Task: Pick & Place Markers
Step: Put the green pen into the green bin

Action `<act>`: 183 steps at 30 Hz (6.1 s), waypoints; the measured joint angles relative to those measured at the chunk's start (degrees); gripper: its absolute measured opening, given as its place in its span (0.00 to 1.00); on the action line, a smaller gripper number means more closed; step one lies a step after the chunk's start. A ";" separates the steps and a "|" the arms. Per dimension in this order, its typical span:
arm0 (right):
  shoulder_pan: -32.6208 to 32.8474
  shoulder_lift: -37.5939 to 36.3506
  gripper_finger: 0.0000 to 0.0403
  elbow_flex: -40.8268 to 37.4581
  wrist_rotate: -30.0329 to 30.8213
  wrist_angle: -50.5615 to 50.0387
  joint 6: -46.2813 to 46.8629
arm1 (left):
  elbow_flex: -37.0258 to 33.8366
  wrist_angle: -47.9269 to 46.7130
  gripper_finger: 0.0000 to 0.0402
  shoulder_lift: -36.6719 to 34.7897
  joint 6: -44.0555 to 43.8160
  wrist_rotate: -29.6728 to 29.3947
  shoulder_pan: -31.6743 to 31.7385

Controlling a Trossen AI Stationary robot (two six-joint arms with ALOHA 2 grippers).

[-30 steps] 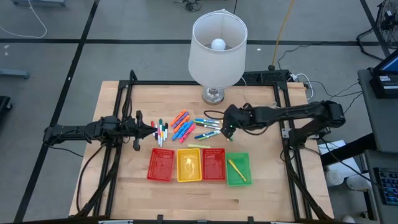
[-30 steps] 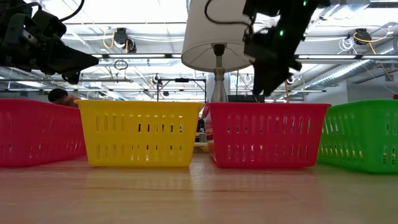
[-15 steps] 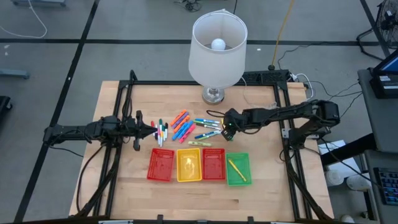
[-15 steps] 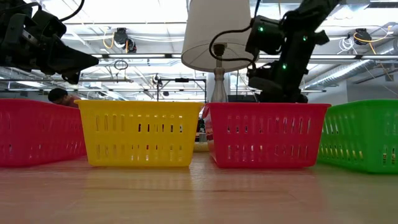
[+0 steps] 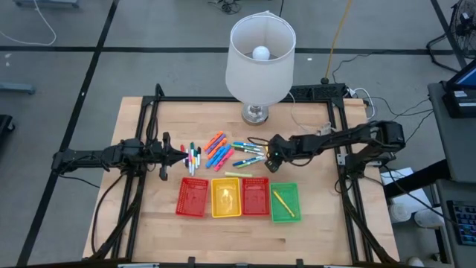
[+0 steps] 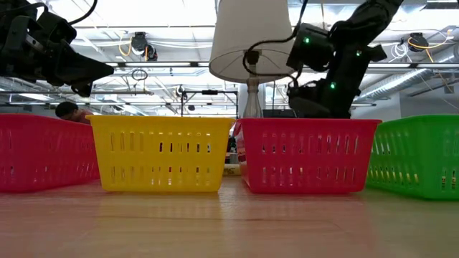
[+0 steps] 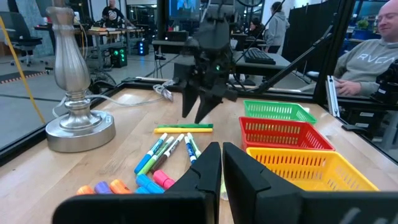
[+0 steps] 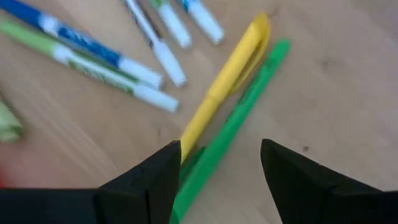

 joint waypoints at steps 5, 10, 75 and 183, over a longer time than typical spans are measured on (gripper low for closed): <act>0.28 3.68 0.52 0.45 0.24 1.08 -0.01 | 0.00 0.00 0.05 0.00 -0.02 0.00 0.00; 0.36 6.73 0.52 0.83 0.46 0.32 0.20 | 0.00 0.04 0.05 0.00 -0.01 0.00 0.01; -0.42 4.18 0.12 -4.60 1.37 3.53 -0.45 | 0.00 0.02 0.05 0.01 -0.01 0.00 0.01; 51.00 -10.56 0.06 23.87 33.11 7.61 9.74 | 0.02 0.02 0.05 0.00 -0.02 0.00 0.00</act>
